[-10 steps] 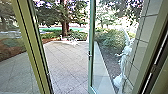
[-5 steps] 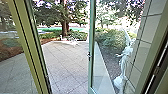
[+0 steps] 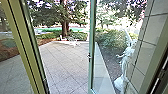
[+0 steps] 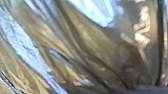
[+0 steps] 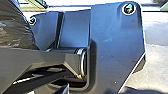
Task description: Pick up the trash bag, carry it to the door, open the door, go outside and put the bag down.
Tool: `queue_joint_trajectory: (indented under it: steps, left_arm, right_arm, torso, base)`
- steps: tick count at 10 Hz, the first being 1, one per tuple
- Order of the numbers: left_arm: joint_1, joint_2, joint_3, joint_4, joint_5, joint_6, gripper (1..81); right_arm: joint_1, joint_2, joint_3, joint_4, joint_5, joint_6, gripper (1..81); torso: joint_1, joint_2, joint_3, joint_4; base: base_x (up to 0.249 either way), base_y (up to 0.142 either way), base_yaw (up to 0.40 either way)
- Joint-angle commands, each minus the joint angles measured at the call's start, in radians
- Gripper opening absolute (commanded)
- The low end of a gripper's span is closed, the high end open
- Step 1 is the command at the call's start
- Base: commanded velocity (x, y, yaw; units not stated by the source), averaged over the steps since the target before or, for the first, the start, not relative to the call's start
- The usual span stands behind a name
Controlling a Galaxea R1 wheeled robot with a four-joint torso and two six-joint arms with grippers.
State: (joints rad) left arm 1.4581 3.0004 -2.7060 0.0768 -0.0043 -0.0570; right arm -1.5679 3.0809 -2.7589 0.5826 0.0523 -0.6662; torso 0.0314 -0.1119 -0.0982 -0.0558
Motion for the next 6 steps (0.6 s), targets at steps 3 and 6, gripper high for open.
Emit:
queue_joint_trajectory:
  steps: [3,6]
  left_arm:
    - [-0.057,-0.003,0.0,0.008,0.044,0.002,1.0]
    - [-0.058,-0.003,0.0,0.008,0.044,0.002,1.0]
  right_arm:
    - [0.047,0.009,0.003,-0.004,-0.069,-0.006,81.1]
    - [0.051,0.011,0.003,-0.004,-0.069,-0.006,81.1]
  torso:
    - [0.0,0.0,0.0,0.0]
    - [0.0,0.0,0.0,0.0]
  base:
    - [0.077,0.0,0.0]
    - [0.079,0.0,0.0]
